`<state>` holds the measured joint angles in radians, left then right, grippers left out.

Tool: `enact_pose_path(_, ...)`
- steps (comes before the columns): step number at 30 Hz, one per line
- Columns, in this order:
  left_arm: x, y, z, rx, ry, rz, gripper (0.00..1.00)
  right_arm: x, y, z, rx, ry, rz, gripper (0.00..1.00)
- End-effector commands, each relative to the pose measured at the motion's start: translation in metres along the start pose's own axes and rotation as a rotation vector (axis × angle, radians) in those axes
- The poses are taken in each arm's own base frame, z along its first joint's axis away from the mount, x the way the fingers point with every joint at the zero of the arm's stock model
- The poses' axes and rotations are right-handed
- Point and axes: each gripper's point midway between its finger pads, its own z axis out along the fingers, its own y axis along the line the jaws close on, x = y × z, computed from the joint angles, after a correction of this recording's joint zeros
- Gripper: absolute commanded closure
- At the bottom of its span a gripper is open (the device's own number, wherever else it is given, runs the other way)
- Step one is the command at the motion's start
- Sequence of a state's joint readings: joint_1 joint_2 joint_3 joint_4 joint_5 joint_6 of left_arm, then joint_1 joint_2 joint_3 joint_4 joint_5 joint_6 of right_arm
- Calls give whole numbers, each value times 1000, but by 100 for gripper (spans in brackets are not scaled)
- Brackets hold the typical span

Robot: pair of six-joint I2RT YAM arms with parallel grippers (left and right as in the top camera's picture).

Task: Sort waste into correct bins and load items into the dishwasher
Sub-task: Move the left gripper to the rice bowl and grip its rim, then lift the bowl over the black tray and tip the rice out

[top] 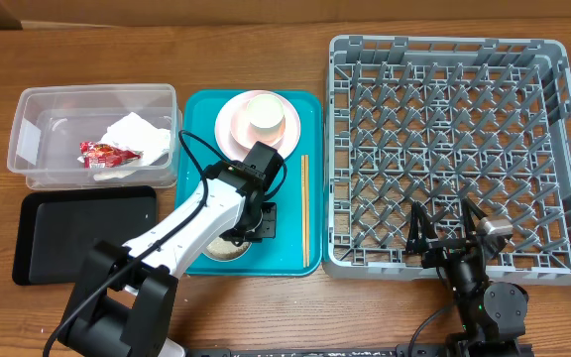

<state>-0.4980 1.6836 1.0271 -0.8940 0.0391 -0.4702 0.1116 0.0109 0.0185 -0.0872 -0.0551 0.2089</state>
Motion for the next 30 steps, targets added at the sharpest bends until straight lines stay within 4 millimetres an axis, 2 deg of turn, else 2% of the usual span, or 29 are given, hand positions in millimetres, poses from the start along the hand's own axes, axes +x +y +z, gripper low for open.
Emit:
enact_pose_path(1,-11,-11,-10,34,-36,7,96,2,-1,0,0,-3,-4,0)
enact_pose_path(5,-17,-19,-32,54,-31,68,96,2,-1,0,0,-3,-4,0)
enact_pose_path(9,-21,-23,-66,52,-20,83,96,2,-1,0,0,-3,-4,0)
enact_pose_path(12,-20,-22,-89,36,-9,82,96,2,-1,0,0,-3,-4,0)
enact_pose_path(16,-22,-19,-110,13,-19,122,96,2,-1,0,0,-3,-4,0)
enact_pose_path(21,-31,7,-126,-30,-65,62,96,2,-1,0,0,-4,-4,0)
enact_pose_path(30,-47,98,-165,43,-182,-273,96,2,-1,0,0,-3,-4,0)
